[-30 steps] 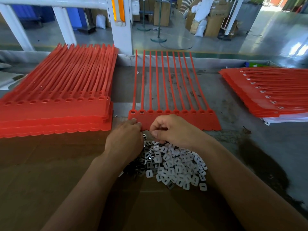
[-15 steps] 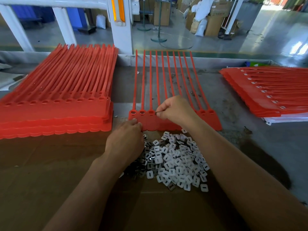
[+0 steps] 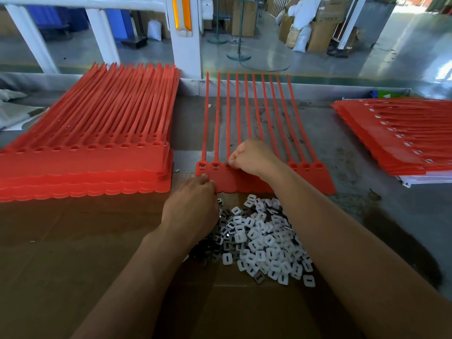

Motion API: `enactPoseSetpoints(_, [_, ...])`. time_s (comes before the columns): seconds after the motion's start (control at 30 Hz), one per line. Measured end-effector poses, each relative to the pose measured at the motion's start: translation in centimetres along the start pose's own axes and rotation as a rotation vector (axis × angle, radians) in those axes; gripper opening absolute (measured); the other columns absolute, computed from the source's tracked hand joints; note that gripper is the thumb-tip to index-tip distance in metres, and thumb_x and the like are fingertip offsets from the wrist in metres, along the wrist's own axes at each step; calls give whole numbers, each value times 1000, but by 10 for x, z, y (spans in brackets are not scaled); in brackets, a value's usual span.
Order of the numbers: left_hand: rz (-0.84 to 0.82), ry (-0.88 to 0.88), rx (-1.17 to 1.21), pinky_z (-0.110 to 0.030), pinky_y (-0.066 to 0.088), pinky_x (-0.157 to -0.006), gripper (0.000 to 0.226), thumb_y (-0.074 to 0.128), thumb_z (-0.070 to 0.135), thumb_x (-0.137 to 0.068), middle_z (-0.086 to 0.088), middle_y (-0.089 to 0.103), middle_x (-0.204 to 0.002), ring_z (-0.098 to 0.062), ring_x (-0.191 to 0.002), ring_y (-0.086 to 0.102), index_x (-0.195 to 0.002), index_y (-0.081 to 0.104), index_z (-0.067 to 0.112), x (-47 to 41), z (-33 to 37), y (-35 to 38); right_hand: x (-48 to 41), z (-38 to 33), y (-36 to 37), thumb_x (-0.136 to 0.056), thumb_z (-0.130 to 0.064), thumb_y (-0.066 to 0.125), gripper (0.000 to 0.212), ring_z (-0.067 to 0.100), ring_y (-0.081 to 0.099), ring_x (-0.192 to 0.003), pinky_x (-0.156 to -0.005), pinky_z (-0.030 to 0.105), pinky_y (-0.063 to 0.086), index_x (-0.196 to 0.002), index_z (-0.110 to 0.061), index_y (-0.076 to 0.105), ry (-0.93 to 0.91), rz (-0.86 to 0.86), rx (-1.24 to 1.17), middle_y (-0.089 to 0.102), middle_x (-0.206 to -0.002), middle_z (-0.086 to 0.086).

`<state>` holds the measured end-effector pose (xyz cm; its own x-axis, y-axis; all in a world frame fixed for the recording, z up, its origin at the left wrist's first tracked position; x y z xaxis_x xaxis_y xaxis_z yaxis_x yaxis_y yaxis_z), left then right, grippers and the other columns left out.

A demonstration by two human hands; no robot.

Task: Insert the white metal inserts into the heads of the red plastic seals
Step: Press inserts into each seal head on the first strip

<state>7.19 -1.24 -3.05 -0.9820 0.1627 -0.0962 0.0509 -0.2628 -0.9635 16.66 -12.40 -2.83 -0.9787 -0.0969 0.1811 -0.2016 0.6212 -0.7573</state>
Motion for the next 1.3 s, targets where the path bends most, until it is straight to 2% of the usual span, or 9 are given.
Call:
enactPoseSetpoints(0.13, [5,0,-1,-31,37,-98,33,40,21,-93,-3,48,-134,-20,-121,44,-120,55,13,0,-1,0,-3,-1,1,-80,-6,56,12,15,47,-57,-52,26,37,-69,-6,58,24,-20,56,53,-66,5])
enactPoseSetpoints(0.27, [0,-5,-1,-31,35,-99,34,40,21,-93,-3,47,-135,-20,-123,43,-122,54,13,0,0,0,-9,1,1,-80,-9,61,17,20,65,-87,-79,35,54,-93,-3,70,26,38,51,70,-94,9])
enactPoseSetpoints(0.47, [1,-1,-2,-31,35,-100,35,40,20,-93,-4,45,-137,-20,-124,43,-124,53,13,0,0,-1,-9,4,0,-75,-11,63,16,16,58,-64,-56,25,46,-87,-3,69,48,87,7,65,-76,6])
enactPoseSetpoints(0.6, [-2,2,0,-33,38,-98,33,39,21,-93,-3,47,-135,-20,-120,46,-121,55,13,1,0,-1,2,0,-3,-80,-11,64,16,19,64,-89,-76,31,53,-92,-2,70,-31,68,-7,70,-95,6])
enactPoseSetpoints(0.7, [2,2,4,-32,39,-96,33,39,21,-93,-3,48,-134,-20,-119,47,-120,55,13,0,0,-1,29,-12,-8,-82,-18,68,11,5,55,-85,-74,20,41,-92,-14,70,-201,94,22,62,-89,-10])
enactPoseSetpoints(0.8, [7,7,13,-30,41,-90,30,40,22,-92,-2,51,-129,-20,-112,50,-115,58,14,0,0,-1,57,-22,3,-82,-18,68,19,3,56,-85,-74,13,44,-101,-16,69,-307,-83,76,63,-94,-10])
enactPoseSetpoints(0.97, [1,-2,29,-31,41,-91,27,42,18,-91,-2,51,-129,-20,-115,49,-112,60,15,0,-3,-1,79,-27,21,-81,-22,68,27,18,61,-95,-86,37,51,-103,-7,67,-336,-265,263,66,-103,7])
enactPoseSetpoints(1.2, [7,16,14,-30,41,-90,25,41,19,-91,-1,53,-123,-19,-111,51,-108,59,14,-1,-2,0,90,-31,23,-78,-26,70,18,16,54,-76,-56,24,41,-79,-15,55,-363,-220,404,51,-74,-4])
enactPoseSetpoints(1.3, [-1,15,20,-30,41,-90,26,39,21,-92,-2,53,-123,-20,-110,51,-108,59,13,-2,-2,0,91,-29,25,-82,-24,66,14,17,54,-75,-58,25,39,-78,-14,56,-354,-213,389,54,-76,-1])
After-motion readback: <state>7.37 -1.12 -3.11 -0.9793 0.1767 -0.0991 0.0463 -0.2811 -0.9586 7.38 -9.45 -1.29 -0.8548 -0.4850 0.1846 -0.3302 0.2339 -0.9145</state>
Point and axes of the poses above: each hand's wrist, its own x-axis away from the middle knuckle, its own y-axis out of the palm, z = x × y, the point moved 7 cm from there along -x, towards the middle knuckle
